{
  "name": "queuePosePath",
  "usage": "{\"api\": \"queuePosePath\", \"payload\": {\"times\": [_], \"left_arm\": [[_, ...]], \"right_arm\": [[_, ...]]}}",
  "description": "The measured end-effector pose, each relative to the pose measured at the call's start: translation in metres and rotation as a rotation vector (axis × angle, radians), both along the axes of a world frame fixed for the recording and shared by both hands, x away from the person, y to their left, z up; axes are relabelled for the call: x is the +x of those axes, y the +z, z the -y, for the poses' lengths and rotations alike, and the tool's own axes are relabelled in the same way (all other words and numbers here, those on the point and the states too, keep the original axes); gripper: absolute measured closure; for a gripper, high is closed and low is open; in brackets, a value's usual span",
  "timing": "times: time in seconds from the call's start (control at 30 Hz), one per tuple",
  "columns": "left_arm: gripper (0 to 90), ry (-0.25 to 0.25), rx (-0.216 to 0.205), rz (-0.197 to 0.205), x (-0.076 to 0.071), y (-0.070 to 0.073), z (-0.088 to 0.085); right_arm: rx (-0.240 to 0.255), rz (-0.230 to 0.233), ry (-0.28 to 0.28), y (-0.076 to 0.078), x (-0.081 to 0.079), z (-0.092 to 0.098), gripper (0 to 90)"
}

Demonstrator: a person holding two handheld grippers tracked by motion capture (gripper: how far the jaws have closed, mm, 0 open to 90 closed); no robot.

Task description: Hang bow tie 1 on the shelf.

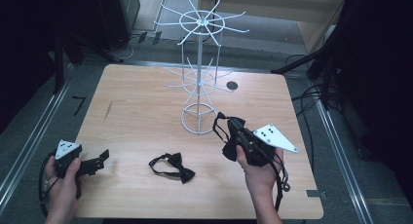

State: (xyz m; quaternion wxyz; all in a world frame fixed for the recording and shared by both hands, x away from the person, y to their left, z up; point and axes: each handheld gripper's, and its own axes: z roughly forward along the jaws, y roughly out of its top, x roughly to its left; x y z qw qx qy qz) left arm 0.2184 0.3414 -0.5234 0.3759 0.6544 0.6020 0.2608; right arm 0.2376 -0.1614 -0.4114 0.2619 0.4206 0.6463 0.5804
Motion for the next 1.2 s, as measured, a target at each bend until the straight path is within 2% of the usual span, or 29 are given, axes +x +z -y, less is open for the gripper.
{"api": "queuePosePath", "payload": {"times": [0.3, 0.77, 1.2], "left_arm": [[0.0, -0.001, -0.001, -0.003, 0.0, 0.0, 0.0], [0.0, -0.001, -0.001, 0.0, 0.0, 0.0, 0.0], [0.0, -0.003, 0.004, -0.002, 0.001, 0.0, 0.0]], "right_arm": [[0.001, 0.025, 0.014, 0.012, 0.001, -0.007, 89.2], [0.009, 0.051, 0.028, 0.024, 0.007, -0.018, 89.3], [0.019, 0.027, 0.025, 0.032, 0.027, -0.021, 89.2]]}}
